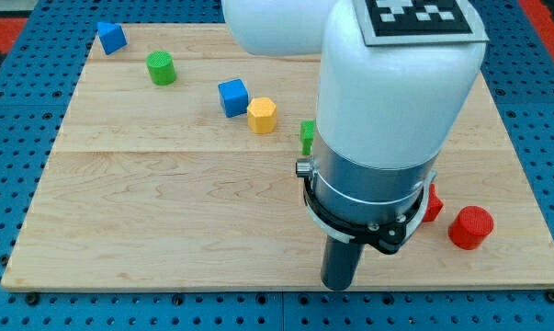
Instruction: Move your arm to the yellow heart
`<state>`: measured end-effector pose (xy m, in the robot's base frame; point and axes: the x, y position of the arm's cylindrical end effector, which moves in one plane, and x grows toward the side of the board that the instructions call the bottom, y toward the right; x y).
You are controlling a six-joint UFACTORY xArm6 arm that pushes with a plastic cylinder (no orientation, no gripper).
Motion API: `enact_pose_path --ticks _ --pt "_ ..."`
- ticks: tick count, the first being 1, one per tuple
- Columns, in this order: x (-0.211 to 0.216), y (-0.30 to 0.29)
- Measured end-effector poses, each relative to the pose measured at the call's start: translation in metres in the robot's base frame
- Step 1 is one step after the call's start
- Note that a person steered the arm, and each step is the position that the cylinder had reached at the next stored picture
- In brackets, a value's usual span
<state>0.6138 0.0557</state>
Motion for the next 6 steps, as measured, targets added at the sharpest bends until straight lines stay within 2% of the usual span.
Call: enact_pose_path --ticks 2,4,5,6 --pt "-0.002 0.000" --pt "0.000 0.035" --pt "-0.045 0.016" --pt "-0.055 0.015"
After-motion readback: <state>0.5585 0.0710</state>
